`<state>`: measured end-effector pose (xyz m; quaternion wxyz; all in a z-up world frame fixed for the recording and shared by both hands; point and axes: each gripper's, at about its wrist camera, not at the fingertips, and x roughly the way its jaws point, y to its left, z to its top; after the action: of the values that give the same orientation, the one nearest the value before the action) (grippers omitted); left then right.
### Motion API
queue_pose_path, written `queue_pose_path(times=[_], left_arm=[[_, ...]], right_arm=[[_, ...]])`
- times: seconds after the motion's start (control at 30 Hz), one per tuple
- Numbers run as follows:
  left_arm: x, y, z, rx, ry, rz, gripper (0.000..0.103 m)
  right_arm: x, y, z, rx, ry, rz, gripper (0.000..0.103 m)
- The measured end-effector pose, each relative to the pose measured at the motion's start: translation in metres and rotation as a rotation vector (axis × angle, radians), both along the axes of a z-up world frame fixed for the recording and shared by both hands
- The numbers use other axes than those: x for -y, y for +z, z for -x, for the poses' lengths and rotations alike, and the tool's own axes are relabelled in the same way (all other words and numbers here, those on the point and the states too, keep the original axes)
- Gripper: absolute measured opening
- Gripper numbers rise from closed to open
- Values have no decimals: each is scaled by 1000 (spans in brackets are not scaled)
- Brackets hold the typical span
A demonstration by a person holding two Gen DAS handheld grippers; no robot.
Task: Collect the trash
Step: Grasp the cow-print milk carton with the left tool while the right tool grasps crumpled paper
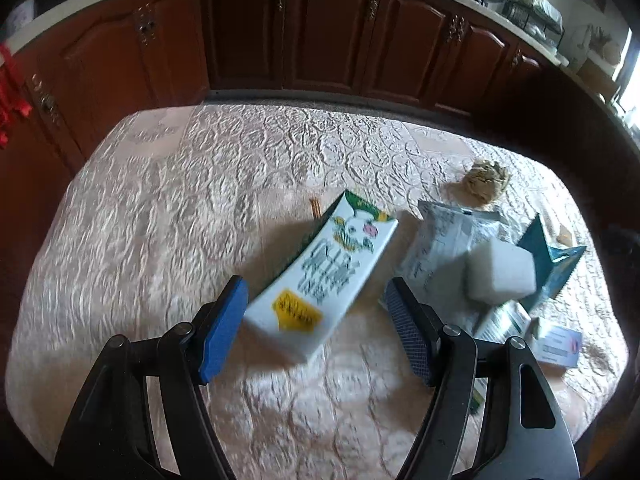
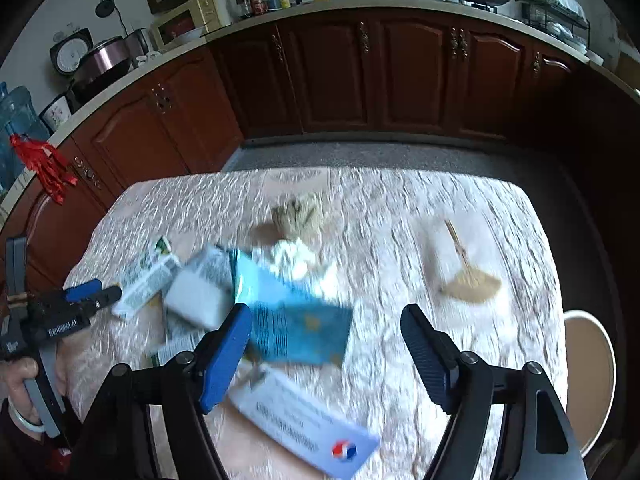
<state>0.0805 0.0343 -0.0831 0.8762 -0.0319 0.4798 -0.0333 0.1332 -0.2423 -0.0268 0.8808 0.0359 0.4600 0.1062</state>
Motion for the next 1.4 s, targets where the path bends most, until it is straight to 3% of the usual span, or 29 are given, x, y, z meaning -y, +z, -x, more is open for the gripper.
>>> queue_pose_path(times=[0.27, 0.5, 0.67, 0.83, 0.9, 0.97, 1.07, 1.23, 1.4], left_arm=[[3, -16, -30, -36, -37, -65, 71], [6, -20, -44, -43, -83, -55, 71], [4, -23, -46, -93, -98, 4, 71], [4, -21, -33, -105, -133, -29, 71], [3, -21, -33, -105, -137, -31, 71], [0, -25, -36, -116, -119, -54, 71], [-6, -31, -42, -128, -99, -17, 71], [-2, -39, -45, -138, -88, -8, 61], [0, -22, -36, -95, -70, 6, 56]], right_arm=[[-28, -24, -78, -86, 23, -35, 76], [-54, -58, -125, -146, 50, 20, 76], [-59, -80, -143, -183, 32, 28, 76], [-62, -85, -149, -173, 54, 31, 74], [-63, -85, -150, -167, 62, 20, 54], [-62, -86, -152, -167, 67, 7, 46], [-62, -84, -148, -141, 79, -7, 38], [-53, -67, -129, -94, 94, -43, 36], [-41, -41, -103, -38, 105, -94, 36]])
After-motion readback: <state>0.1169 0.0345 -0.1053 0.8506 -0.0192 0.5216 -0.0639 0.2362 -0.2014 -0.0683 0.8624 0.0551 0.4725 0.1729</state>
